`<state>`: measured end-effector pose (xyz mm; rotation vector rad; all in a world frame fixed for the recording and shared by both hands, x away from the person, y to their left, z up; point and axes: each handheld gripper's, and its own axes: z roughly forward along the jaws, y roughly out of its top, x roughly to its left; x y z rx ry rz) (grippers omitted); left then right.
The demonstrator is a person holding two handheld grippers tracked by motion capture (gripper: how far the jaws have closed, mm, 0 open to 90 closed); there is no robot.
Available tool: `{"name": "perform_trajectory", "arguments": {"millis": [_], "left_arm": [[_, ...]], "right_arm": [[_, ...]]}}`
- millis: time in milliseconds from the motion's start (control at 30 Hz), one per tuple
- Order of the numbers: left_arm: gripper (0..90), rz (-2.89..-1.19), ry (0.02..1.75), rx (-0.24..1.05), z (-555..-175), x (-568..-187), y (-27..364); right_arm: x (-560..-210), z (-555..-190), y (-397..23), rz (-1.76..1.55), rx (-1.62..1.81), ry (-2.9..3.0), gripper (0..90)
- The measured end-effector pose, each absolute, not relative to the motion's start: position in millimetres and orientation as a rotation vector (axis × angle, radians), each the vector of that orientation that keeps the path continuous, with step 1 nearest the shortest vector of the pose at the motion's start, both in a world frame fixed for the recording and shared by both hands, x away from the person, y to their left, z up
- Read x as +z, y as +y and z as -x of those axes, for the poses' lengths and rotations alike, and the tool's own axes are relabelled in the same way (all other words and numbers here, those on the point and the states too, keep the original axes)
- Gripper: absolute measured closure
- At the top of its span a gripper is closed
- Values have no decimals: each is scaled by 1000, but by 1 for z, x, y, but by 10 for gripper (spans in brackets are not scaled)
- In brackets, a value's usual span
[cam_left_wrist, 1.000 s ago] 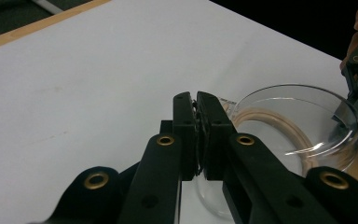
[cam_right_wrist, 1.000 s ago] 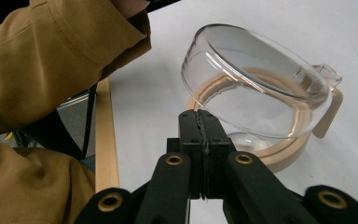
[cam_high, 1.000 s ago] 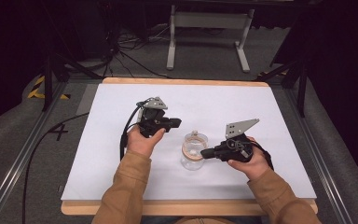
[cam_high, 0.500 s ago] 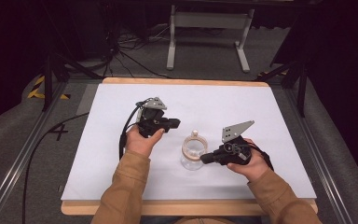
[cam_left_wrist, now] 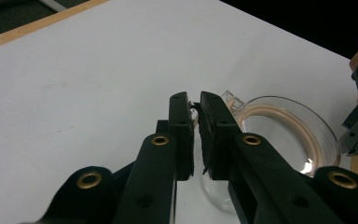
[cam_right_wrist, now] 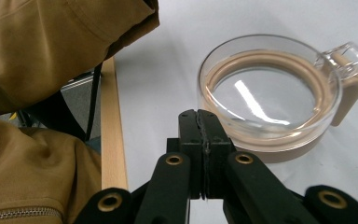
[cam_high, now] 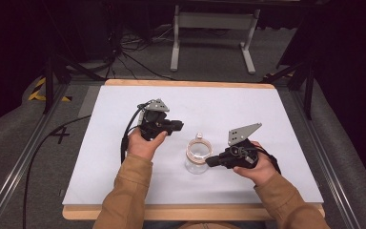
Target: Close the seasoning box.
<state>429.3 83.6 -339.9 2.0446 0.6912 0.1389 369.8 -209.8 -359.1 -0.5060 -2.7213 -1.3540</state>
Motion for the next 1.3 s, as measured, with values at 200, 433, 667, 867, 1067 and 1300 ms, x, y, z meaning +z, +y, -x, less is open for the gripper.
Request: {"name": "perform_trajectory", "arguments": {"millis": [200, 433, 667, 867, 1067, 1300], "left_arm": [[765, -2022, 705, 168, -422, -342, 97], [735, -2027, 745, 221, -411, -342, 117], [715, -2036, 788, 251, -411, -346, 131], [695, -2053, 844, 264, -421, -361, 139], [669, -2064, 879, 265, -429, -374, 144], [661, -2051, 908, 260, -436, -386, 150]], "right_arm": [[-345, -377, -219, 513, -1427, -2724, 805], [-332, -394, -236, 596, -1496, -2742, 739], [-333, -413, -259, 744, -1514, -2798, 694], [-348, -431, -283, 920, -1489, -2829, 656], [-366, -445, -303, 1026, -1444, -2848, 657], [-386, -455, -316, 1100, -1356, -2880, 637]]}}
